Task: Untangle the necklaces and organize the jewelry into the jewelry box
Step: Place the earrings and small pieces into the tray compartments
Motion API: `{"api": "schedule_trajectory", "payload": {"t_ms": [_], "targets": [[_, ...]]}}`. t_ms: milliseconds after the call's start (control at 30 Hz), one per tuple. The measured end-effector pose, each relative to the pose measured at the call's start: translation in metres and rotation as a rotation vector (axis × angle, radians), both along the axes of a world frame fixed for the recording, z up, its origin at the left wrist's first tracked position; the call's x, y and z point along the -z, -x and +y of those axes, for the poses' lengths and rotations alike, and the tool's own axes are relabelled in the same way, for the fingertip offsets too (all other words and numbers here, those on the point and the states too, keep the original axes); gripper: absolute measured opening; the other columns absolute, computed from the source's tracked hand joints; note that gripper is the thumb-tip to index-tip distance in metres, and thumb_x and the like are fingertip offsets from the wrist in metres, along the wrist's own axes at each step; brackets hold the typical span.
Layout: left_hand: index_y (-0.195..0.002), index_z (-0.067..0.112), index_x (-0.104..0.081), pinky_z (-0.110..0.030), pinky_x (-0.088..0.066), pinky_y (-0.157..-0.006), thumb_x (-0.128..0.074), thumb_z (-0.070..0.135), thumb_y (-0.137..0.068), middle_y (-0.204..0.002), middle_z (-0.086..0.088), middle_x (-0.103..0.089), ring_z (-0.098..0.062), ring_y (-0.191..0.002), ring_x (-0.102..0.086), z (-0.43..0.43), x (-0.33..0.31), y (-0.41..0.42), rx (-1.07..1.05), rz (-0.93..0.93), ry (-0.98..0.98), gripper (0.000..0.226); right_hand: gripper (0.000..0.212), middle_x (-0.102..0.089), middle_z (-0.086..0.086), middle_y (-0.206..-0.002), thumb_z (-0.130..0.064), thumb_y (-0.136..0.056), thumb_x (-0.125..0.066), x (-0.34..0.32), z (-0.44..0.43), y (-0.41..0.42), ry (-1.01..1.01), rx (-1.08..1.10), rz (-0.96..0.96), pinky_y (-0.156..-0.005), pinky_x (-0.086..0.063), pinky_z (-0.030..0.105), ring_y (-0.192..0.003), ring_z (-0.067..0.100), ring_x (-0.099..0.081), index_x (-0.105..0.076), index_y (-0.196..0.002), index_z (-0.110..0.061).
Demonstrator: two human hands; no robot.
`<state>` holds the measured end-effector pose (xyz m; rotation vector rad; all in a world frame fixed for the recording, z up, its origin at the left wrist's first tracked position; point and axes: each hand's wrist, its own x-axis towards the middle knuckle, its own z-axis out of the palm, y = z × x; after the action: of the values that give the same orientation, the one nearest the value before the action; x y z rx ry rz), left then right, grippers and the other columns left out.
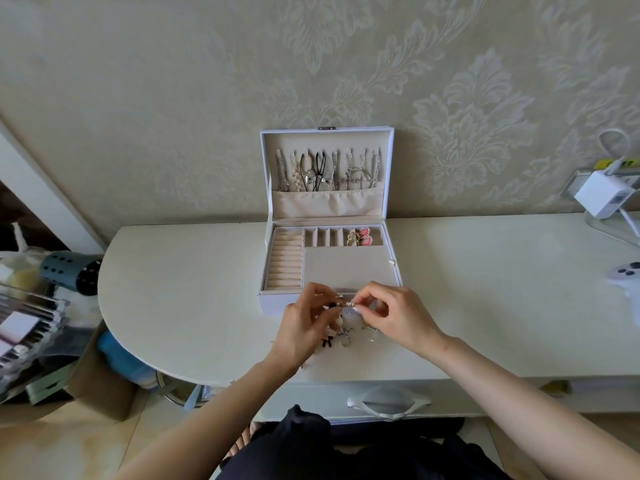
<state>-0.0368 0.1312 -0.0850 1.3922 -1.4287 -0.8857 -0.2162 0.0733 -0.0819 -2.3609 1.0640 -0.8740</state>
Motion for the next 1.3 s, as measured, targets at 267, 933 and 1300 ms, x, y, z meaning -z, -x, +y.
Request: {"api": "schedule_trajectory", "payload": {"t_ms": [267, 933, 1300], "targets": [[-0.090, 0.004, -0.062, -0.030, -0.055, -0.075, -0.066, -0.006, -0.081, -0.089, -0.006, -0.068, -0.015, -0.082, -0.066, -0.001, -0.004, 0.001, -0.031, 0.086, 0.020, 0.013, 0.012, -0.061, -0.018, -0.083, -0.005, -0.074, -0.070, 0.006, 0.007, -0.006, -0.053, -0.043, -0.105, -0.073, -0.052, 0.019, -0.082, 0.005, -0.064, -0.060, -0.072, -0.011], [-0.086, 0.009, -0.062, -0.022, -0.051, -0.065, -0.063, 0.006, -0.087, -0.075, -0.003, -0.065, -0.011, -0.067, -0.064, 0.002, -0.004, -0.003, -0.011, 0.037, 0.029, 0.004, 0.019, -0.067, -0.006, -0.076, 0.010, -0.074, -0.069, -0.010, 0.007, -0.009, -0.201, 0.077, -0.309, -0.066, -0.047, 0.012, -0.072, 0.006, -0.062, -0.067, -0.075, -0.009], [-0.087, 0.006, -0.060, -0.030, -0.053, -0.064, -0.059, 0.012, -0.091, -0.071, -0.002, -0.065, -0.015, -0.064, -0.062, -0.006, -0.008, -0.001, -0.087, 0.135, 0.007, 0.007, 0.023, -0.068, -0.005, -0.077, 0.007, -0.072, -0.073, -0.013, 0.007, -0.007, -0.434, 0.013, -0.382, -0.066, -0.054, 0.030, -0.071, 0.021, -0.064, -0.068, -0.072, -0.015]]}}
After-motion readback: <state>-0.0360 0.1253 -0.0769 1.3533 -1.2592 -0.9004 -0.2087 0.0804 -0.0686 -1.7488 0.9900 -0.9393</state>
